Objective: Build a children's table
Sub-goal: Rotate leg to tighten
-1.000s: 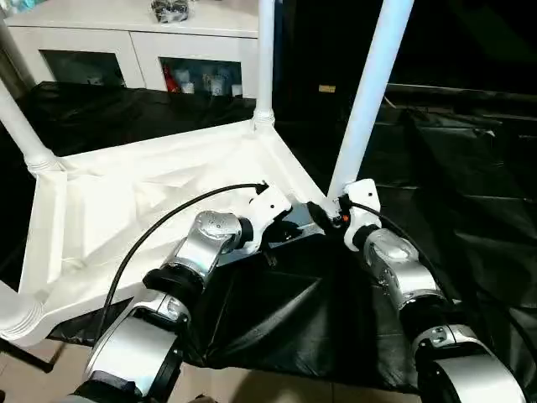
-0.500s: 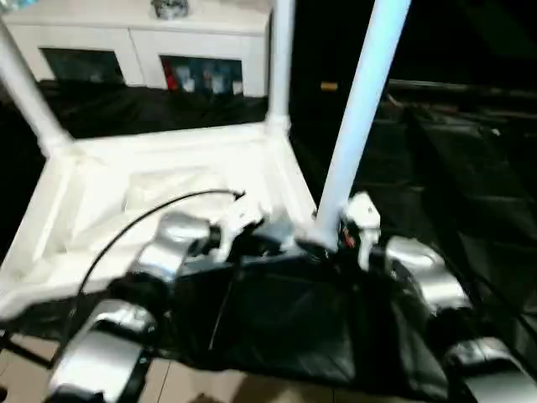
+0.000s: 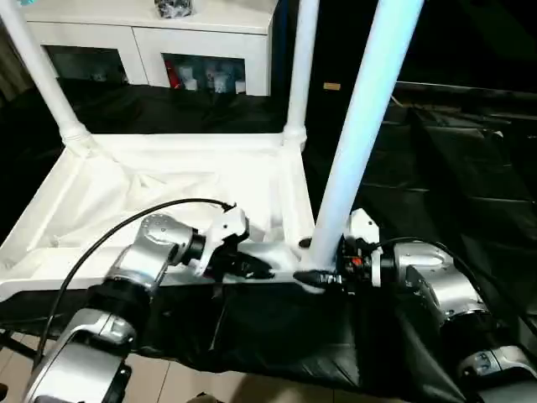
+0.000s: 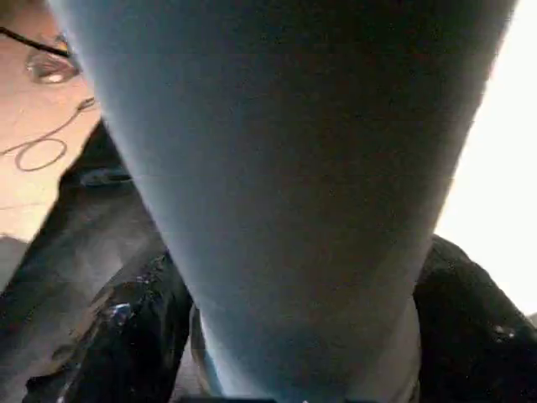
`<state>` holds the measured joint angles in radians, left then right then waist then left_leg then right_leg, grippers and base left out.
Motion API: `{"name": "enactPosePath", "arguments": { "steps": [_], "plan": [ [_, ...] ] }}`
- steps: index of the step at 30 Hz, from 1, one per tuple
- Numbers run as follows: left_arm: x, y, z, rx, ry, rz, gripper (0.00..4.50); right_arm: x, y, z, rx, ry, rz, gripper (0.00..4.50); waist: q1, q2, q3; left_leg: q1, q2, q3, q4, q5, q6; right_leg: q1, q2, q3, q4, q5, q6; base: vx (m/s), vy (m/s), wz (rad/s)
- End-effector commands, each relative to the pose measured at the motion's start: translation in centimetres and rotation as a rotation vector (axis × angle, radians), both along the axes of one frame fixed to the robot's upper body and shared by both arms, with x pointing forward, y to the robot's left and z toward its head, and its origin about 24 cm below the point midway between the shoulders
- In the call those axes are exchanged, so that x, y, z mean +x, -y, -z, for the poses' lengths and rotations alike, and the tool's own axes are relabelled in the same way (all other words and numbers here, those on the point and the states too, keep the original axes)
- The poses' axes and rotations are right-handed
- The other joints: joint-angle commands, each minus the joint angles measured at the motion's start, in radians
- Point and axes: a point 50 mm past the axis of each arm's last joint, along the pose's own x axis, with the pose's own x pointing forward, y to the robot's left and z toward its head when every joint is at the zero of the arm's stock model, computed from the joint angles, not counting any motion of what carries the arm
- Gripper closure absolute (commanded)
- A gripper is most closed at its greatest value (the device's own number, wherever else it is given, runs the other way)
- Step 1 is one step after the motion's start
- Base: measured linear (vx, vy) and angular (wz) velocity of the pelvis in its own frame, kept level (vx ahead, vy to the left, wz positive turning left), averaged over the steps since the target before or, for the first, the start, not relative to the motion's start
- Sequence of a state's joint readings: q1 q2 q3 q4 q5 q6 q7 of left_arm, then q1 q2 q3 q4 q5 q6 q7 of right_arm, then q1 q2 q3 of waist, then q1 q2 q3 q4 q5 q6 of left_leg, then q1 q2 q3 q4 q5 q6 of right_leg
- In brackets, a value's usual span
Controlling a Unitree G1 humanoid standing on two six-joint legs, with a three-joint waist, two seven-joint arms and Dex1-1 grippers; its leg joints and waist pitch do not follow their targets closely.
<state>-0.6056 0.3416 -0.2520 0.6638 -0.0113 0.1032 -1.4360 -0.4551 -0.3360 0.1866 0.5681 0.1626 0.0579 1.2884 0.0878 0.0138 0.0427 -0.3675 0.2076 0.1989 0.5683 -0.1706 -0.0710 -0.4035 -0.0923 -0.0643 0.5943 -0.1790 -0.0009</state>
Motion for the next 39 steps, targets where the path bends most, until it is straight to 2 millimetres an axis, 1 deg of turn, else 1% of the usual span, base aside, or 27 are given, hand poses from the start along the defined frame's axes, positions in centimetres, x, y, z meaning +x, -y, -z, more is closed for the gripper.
{"name": "enactPosePath", "arguments": {
  "steps": [1,4,5,6,8,9,10,11,12,13,14,15,16,17,18,19,21,23,24,25,26,27,30,31,35,36,39],
  "plan": [
    [-0.2,1.7,-0.6,-0.053,0.025,0.069,4.5,-0.9,-0.9,1.3,-0.032,-0.063,-0.046,1.38,0.001,-0.01,-0.057,0.011,0.03,-0.008,-0.061,-0.227,0.065,0.045,-0.049,0.037,-0.065,-0.205,-0.248,0.0,0.0,0.0],
    [0.6,2.1,-0.4,-0.028,0.089,-0.016,4.5,-0.2,-1.2,1.6,-0.019,-0.053,0.057,1.66,0.001,-0.011,-0.056,0.012,0.029,-0.008,-0.061,-0.237,0.058,0.044,-0.051,0.038,-0.068,-0.223,-0.242,0.0,0.0,0.0],
    [1.0,2.3,-0.3,-0.017,0.112,-0.07,4.5,0.2,-1.4,1.8,-0.021,-0.043,0.12,1.66,0.001,-0.01,-0.054,0.013,0.029,-0.009,-0.063,-0.249,0.049,0.042,-0.052,0.038,-0.071,-0.252,-0.234,0.0,0.0,0.0],
    [1.1,2.3,-0.2,-0.015,0.116,-0.082,4.5,0.3,-1.4,1.8,-0.022,-0.041,0.133,1.68,-0.002,-0.011,-0.051,0.016,0.027,-0.009,-0.065,-0.271,0.037,0.04,-0.052,0.038,-0.076,-0.3,-0.223,0.0,0.0,0.0],
    [1.7,2.8,-0.2,-0.01,0.153,-0.166,4.5,1.1,-1.7,2.3,-0.047,-0.034,0.268,1.71,-0.006,-0.01,-0.05,0.019,0.025,-0.012,-0.066,-0.293,0.019,0.036,-0.055,0.039,-0.083,-0.371,-0.199,0.0,0.0,0.0],
    [2.4,3.8,-0.2,-0.012,0.191,-0.266,4.5,2.1,-2.3,3.0,-0.073,-0.026,0.447,1.72,-0.008,-0.009,-0.049,0.02,0.025,-0.015,-0.068,-0.302,0.006,0.034,-0.057,0.039,-0.087,-0.407,-0.184,0.0,0.0,0.0],
    [2.6,4.1,-0.2,-0.01,0.202,-0.293,4.5,2.4,-2.5,3.2,-0.08,-0.025,0.496,1.73,-0.014,-0.009,-0.046,0.02,0.023,-0.015,-0.069,-0.314,-0.003,0.031,-0.054,0.038,-0.088,-0.426,-0.179,0.0,0.0,0.0],
    [2.7,4.2,-0.2,-0.009,0.207,-0.304,4.5,2.5,-2.5,3.3,-0.083,-0.026,0.517,1.73,-0.019,-0.011,-0.046,0.02,0.021,-0.021,-0.072,-0.333,-0.016,0.036,-0.055,0.034,-0.093,-0.475,-0.158,0.0,0.0,0.0],
    [2.8,4.4,-0.2,-0.008,0.214,-0.321,4.5,2.6,-2.7,3.4,-0.088,-0.027,0.548,1.73,-0.023,-0.011,-0.048,0.02,0.02,-0.021,-0.071,-0.339,-0.011,0.035,-0.057,0.035,-0.098,-0.486,-0.145,0.0,0.0,0.0],
    [3.0,4.8,-0.2,-0.009,0.224,-0.348,4.5,2.8,-2.9,3.6,-0.095,-0.031,0.597,1.73,-0.023,-0.011,-0.048,0.021,0.021,-0.021,-0.071,-0.341,-0.009,0.034,-0.057,0.035,-0.098,-0.484,-0.143,0.0,0.0,0.0],
    [3.5,5.8,-0.3,-0.016,0.241,-0.42,4.5,3.1,-3.6,4.1,-0.124,-0.04,0.689,1.73,-0.028,-0.008,-0.047,0.022,0.02,-0.021,-0.071,-0.349,-0.007,0.03,-0.055,0.035,-0.1,-0.48,-0.145,0.0,0.0,0.0],
    [3.8,6.6,-0.4,-0.021,0.256,-0.463,4.5,3.1,-4.5,4.3,-0.138,-0.035,0.711,1.73,-0.035,-0.009,-0.044,0.023,0.016,-0.021,-0.071,-0.366,-0.011,0.027,-0.051,0.033,-0.102,-0.505,-0.139,0.0,0.0,0.0],
    [3.9,7.0,-0.5,-0.023,0.263,-0.481,4.5,3.0,-4.9,4.4,-0.142,-0.029,0.71,1.73,-0.036,-0.011,-0.044,0.025,0.013,-0.02,-0.069,-0.373,-0.009,0.028,-0.052,0.031,-0.106,-0.526,-0.133,0.0,0.0,0.0],
    [4.0,7.5,-0.6,-0.027,0.271,-0.495,4.5,3.0,-5.6,4.4,-0.152,0.004,0.691,1.73,-0.031,-0.009,-0.047,0.029,0.014,-0.019,-0.066,-0.371,0.001,0.024,-0.055,0.033,-0.112,-0.534,-0.124,0.0,0.0,0.0],
    [4.0,7.5,-0.6,-0.027,0.271,-0.496,4.5,3.0,-5.6,4.4,-0.153,0.009,0.689,1.73,-0.031,-0.011,-0.047,0.025,0.015,-0.019,-0.067,-0.366,0.006,0.027,-0.055,0.034,-0.111,-0.526,-0.124,0.0,0.0,0.0],
    [4.0,7.5,-0.6,-0.027,0.271,-0.496,4.5,3.0,-5.6,4.4,-0.153,0.009,0.689,1.39,-0.03,-0.011,-0.047,0.021,0.015,-0.02,-0.068,-0.359,0.011,0.03,-0.054,0.033,-0.11,-0.517,-0.123,0.0,0.0,0.0],
    [3.9,8.0,-0.6,-0.041,0.266,-0.471,4.5,3.1,-6.2,4.1,-0.099,0.007,0.697,1.05,-0.03,-0.009,-0.05,0.016,0.016,-0.02,-0.07,-0.347,0.023,0.032,-0.052,0.033,-0.104,-0.471,-0.133,0.0,0.0,0.0],
    [3.6,8.1,-0.4,-0.05,0.257,-0.433,4.5,3.3,-6.3,3.8,-0.047,-0.003,0.7,0.95,-0.031,-0.008,-0.051,0.015,0.017,-0.019,-0.07,-0.344,0.028,0.034,-0.051,0.035,-0.1,-0.43,-0.151,0.0,0.0,0.0],
    [3.5,7.9,-0.3,-0.05,0.259,-0.409,4.5,3.5,-6.1,3.5,-0.041,0.02,0.701,0.83,-0.031,-0.007,-0.051,0.016,0.018,-0.019,-0.071,-0.345,0.028,0.034,-0.052,0.034,-0.099,-0.425,-0.156,0.0,0.0,0.0],
    [3.5,7.9,-0.3,-0.05,0.259,-0.409,4.5,3.5,-6.1,3.5,-0.041,0.02,0.701,0.83,-0.031,-0.007,-0.051,0.016,0.018,-0.019,-0.071,-0.345,0.028,0.034,-0.052,0.034,-0.099,-0.425,-0.156,0.0,0.0,0.0],
    [3.2,7.5,-0.2,-0.053,0.25,-0.378,4.5,3.6,-5.7,3.2,-0.033,0.043,0.693,0.61,-0.031,-0.007,-0.05,0.016,0.018,-0.019,-0.071,-0.351,0.03,0.034,-0.051,0.034,-0.098,-0.417,-0.163,0.0,0.0,0.0],
    [3.1,7.3,-0.1,-0.057,0.245,-0.353,4.5,3.6,-5.4,3.1,-0.024,0.048,0.676,0.55,-0.032,-0.006,-0.052,0.015,0.018,-0.018,-0.07,-0.349,0.031,0.035,-0.052,0.035,-0.097,-0.407,-0.166,0.0,0.0,0.0],
    [2.6,6.7,0.0,-0.062,0.228,-0.296,4.5,3.5,-5.0,2.8,-0.011,0.052,0.616,0.55,-0.032,-0.01,-0.053,0.01,0.019,-0.017,-0.07,-0.325,0.043,0.041,-0.052,0.036,-0.092,-0.365,-0.179,0.0,0.0,0.0],
    [2.3,6.4,0.0,-0.064,0.219,-0.259,4.5,3.3,-4.7,2.8,-0.01,0.056,0.572,0.55,-0.03,-0.01,-0.053,0.011,0.019,-0.017,-0.07,-0.322,0.047,0.041,-0.052,0.036,-0.091,-0.361,-0.182,0.0,0.0,0.0],
    [1.6,4.8,0.2,-0.046,0.189,-0.14,4.5,2.1,-3.3,2.6,-0.022,0.066,0.334,0.55,-0.021,-0.008,-0.056,0.008,0.025,-0.01,-0.065,-0.269,0.072,0.046,-0.05,0.036,-0.08,-0.277,-0.212,0.0,0.0,0.0],
    [1.5,4.6,0.1,-0.045,0.184,-0.128,4.5,1.9,-3.2,2.6,-0.025,0.068,0.303,0.55,-0.018,-0.008,-0.058,0.008,0.025,-0.01,-0.063,-0.246,0.077,0.048,-0.048,0.034,-0.074,-0.239,-0.221,0.0,0.0,0.0],
    [1.4,4.0,0.0,-0.044,0.167,-0.101,4.5,1.2,-2.4,2.4,-0.033,0.065,0.206,0.55,-0.016,-0.008,-0.06,0.008,0.027,-0.009,-0.061,-0.222,0.086,0.05,-0.047,0.034,-0.064,-0.172,-0.25,0.0,0.0,0.0]
  ]
}}
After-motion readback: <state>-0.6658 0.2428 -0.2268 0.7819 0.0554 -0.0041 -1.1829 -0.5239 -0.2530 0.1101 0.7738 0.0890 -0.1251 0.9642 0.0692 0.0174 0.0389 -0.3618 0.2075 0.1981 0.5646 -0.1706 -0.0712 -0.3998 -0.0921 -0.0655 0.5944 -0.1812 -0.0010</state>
